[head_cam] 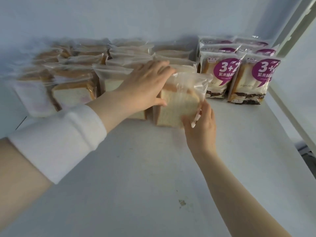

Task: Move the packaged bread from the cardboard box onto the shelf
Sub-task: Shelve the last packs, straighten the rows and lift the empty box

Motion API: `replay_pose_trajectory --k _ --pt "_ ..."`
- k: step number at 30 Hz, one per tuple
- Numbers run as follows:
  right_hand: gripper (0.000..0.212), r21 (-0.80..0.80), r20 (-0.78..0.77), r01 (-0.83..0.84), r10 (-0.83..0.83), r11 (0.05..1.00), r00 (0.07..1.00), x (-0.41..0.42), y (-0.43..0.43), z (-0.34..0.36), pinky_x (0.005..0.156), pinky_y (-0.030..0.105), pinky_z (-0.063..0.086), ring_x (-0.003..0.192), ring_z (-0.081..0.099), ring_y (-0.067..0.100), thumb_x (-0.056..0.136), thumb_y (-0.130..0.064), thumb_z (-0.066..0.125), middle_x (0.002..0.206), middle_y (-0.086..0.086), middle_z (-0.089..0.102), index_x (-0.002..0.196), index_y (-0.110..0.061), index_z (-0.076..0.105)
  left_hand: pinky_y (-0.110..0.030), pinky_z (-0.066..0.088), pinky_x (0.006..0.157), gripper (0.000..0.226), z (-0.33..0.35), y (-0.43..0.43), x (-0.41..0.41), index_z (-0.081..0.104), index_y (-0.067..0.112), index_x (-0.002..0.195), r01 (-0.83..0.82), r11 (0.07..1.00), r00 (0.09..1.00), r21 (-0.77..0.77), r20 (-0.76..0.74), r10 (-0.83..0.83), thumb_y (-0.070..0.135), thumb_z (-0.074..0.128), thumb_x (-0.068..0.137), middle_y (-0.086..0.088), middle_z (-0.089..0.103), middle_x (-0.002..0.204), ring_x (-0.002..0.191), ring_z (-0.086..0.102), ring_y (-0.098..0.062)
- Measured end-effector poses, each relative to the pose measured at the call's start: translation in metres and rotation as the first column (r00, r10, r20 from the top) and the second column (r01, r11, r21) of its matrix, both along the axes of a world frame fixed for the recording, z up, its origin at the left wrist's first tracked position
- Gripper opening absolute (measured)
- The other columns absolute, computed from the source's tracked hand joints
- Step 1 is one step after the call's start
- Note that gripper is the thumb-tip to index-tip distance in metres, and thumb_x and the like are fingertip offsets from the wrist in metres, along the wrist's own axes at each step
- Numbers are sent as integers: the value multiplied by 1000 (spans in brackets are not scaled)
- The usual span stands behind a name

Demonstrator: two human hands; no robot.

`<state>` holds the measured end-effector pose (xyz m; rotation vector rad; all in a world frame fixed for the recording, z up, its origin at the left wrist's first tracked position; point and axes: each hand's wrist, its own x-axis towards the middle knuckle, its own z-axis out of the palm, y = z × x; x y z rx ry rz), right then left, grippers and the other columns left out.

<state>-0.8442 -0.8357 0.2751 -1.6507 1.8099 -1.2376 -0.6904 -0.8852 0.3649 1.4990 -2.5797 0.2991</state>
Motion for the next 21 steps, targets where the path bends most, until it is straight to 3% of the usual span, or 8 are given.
replay_pose_trajectory --k 3,8,13,16,19,21 --pt "70 85 12 -18 17 996 1000 2 -1 -6 97 36 37 119 45 31 79 -14 70 128 14 51 138 -4 35 -42 29 108 84 -3 -8 0 33 10 134 18 999 995 -29 104 -15 46 72 69 -10 36 145 132 35 -29" --pt "55 86 56 44 -49 995 997 12 -26 -6 79 31 36 105 51 33 79 -10 69 111 17 58 127 -1 43 -43 34 100 74 -3 -14 1 42 6 124 22 990 993 -142 121 -4 40 75 67 -12 42 136 123 40 -32" --pt "61 63 32 16 -18 998 999 5 -26 -12 77 28 34 108 50 33 79 -13 70 115 16 57 130 -1 40 -43 30 104 80 -2 -17 4 38 9 129 51 991 993 -122 115 -37 46 73 68 -11 35 142 128 34 -31" --pt "69 54 40 -6 4 998 999 1 -23 -16 88 31 37 118 48 31 77 -15 72 126 14 55 135 -2 37 -44 24 110 87 -1 -18 7 33 14 137 52 995 996 -91 79 -45 54 68 68 -12 26 150 136 27 -31" --pt "55 51 58 20 -23 998 998 3 -26 -17 66 24 27 104 53 34 76 -14 72 113 18 60 121 1 46 -43 25 111 79 -4 -20 4 34 15 136 32 997 999 -64 40 -29 49 67 73 -11 27 151 137 27 -29" --pt "46 61 75 25 -29 998 997 6 -31 -14 59 21 20 92 52 33 77 -13 72 102 18 59 113 2 48 -42 29 108 75 -6 -23 2 35 14 136 13 998 1000 -66 27 -11 45 66 75 -9 31 149 136 29 -27"
